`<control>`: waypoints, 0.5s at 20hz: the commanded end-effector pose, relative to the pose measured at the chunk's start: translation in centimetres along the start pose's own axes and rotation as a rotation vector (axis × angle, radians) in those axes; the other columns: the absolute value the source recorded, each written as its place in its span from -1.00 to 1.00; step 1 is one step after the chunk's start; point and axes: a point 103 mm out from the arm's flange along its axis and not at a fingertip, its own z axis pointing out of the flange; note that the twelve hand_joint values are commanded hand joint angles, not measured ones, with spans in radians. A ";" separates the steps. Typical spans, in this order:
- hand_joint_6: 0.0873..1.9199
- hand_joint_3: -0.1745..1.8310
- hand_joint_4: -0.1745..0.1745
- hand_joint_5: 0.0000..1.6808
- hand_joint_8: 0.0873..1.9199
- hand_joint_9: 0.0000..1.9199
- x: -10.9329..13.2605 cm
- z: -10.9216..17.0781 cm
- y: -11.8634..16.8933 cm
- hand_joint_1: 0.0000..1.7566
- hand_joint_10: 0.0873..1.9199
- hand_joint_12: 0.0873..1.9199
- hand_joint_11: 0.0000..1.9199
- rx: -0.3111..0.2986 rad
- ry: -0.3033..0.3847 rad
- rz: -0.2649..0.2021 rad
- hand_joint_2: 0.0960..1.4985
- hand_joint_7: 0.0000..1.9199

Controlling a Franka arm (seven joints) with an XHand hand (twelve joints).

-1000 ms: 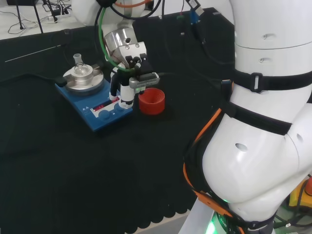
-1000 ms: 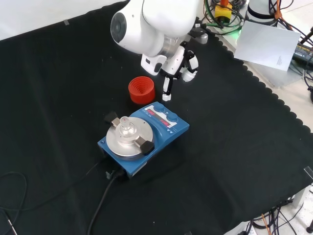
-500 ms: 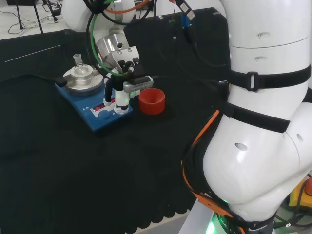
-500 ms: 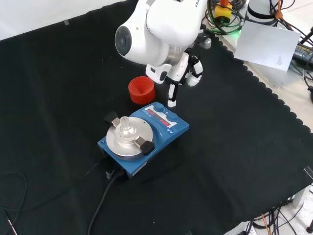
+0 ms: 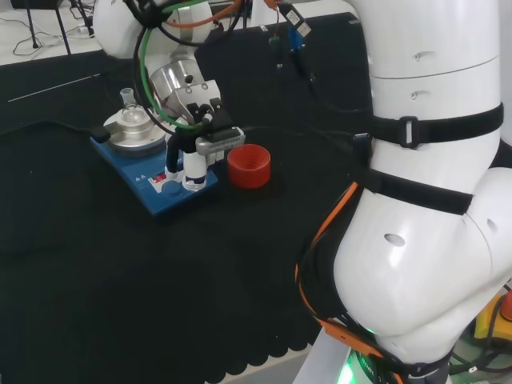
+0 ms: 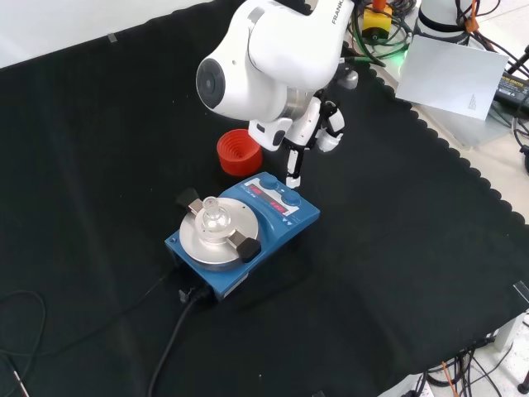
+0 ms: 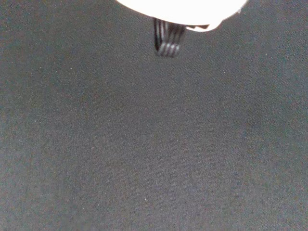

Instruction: Turn on the heater.

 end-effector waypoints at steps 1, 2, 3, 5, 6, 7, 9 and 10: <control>-1.00 0.33 -0.11 -0.61 0.64 0.84 0.3 -0.1 0.5 0.64 0.84 0.96 0.82 0.006 -0.018 0.000 -0.23 0.67; -1.00 0.33 -0.11 -0.61 0.64 0.84 0.2 -0.1 0.6 0.64 0.84 0.96 0.82 0.008 -0.020 0.002 -0.23 0.67; -1.00 0.33 -0.11 -0.61 0.64 0.84 0.2 -0.1 0.7 0.64 0.84 0.96 0.82 0.010 -0.021 0.004 -0.23 0.67; -1.00 0.33 -0.11 -0.61 0.64 0.84 0.2 -0.1 0.9 0.64 0.84 0.96 0.82 0.016 -0.023 0.008 -0.23 0.67; -1.00 0.34 -0.11 -0.61 0.64 0.84 0.1 -0.1 1.0 0.64 0.84 0.96 0.82 0.016 -0.021 0.007 -0.23 0.67; -1.00 0.34 -0.11 -0.61 0.64 0.84 0.0 -0.1 1.0 0.64 0.84 0.96 0.82 0.016 -0.018 0.004 -0.23 0.67; -1.00 0.34 -0.10 -0.61 0.64 0.84 0.0 -0.1 1.1 0.64 0.84 0.96 0.82 0.019 -0.016 0.004 -0.23 0.67; -1.00 0.34 -0.10 -0.61 0.64 0.84 0.1 0.1 1.3 0.64 0.84 0.96 0.82 0.023 -0.015 0.004 -0.23 0.67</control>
